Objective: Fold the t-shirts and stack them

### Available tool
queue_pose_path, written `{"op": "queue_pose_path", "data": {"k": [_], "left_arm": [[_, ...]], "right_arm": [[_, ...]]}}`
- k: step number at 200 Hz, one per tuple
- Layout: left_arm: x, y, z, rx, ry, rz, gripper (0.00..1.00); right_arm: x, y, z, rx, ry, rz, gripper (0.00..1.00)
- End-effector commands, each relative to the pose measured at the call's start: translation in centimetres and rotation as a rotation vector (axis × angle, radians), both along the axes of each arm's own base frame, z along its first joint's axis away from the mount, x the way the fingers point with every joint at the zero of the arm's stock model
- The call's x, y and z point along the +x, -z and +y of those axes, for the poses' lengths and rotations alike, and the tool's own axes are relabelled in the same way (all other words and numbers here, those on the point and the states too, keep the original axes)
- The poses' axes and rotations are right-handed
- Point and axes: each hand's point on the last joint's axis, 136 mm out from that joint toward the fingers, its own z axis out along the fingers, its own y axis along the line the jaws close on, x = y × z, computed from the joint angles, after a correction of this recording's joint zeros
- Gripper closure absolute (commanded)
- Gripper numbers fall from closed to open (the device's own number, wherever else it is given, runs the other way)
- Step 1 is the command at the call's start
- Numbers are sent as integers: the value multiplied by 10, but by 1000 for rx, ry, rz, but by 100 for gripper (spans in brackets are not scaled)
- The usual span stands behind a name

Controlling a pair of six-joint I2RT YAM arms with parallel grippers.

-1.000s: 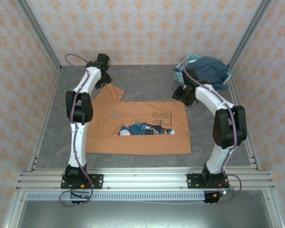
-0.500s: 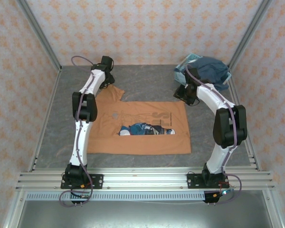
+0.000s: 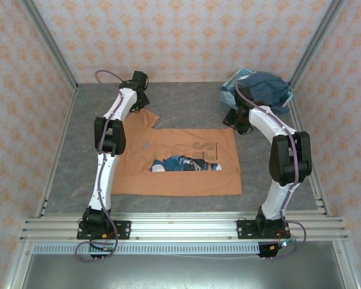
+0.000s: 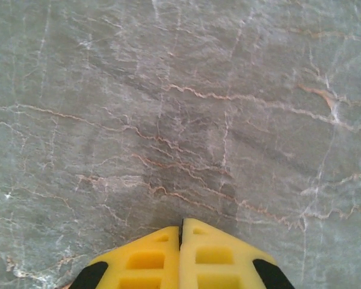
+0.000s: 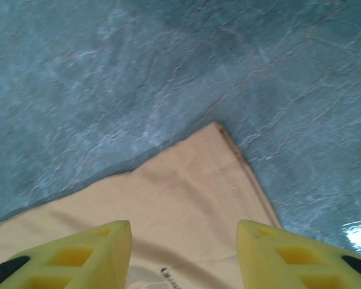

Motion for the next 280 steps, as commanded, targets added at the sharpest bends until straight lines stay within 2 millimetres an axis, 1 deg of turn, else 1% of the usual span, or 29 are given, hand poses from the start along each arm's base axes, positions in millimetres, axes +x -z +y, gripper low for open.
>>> {"op": "queue_pose_path", "data": {"k": [1, 15, 26, 46, 70, 98, 144, 169, 182, 198, 214, 216, 230, 247, 261, 280], "left_arm": [[-19, -22, 5, 47, -7, 41, 100], [-20, -32, 5, 47, -4, 29, 100], [-21, -38, 3, 37, 1, 26, 100], [-26, -43, 1, 22, 10, 35, 100], [-30, -47, -2, 6, 18, 38, 100], [-32, -52, -5, -16, 25, 36, 100], [-34, -59, -9, -34, 33, 30, 100], [-34, -60, -9, -37, 34, 29, 100], [-34, -61, -10, -38, 36, 29, 100], [-36, -62, -10, -39, 37, 34, 100], [-38, -64, -10, -40, 37, 37, 100], [-39, -64, -10, -40, 36, 38, 100], [-42, -69, -10, -39, 37, 42, 100], [-49, -77, -10, -37, 38, 51, 100], [-59, -83, -8, -27, 62, 65, 100], [-77, -90, -8, -29, 68, 79, 100]], "right_arm": [[4, 16, -19, -118, 69, 13, 49], [11, 26, -23, -138, 94, 12, 49], [17, 34, -21, -133, 104, 6, 49], [27, 45, -18, -125, 103, -4, 51], [36, 52, -16, -129, 92, -2, 53], [38, 60, -14, -134, 76, 21, 55], [38, 63, -14, -140, 59, 29, 57], [35, 73, -14, -148, 46, 60, 58], [34, 79, -13, -149, 40, 72, 62], [33, 81, -14, -150, 38, 79, 73], [33, 77, -15, -159, 37, 74, 86], [33, 75, -16, -161, 38, 71, 89], [35, 66, -16, -169, 32, 48, 99], [36, 52, -17, -177, 22, 19, 100], [37, 41, -16, -173, 3, 1, 100], [34, 30, -12, -164, -28, -14, 100]]}}
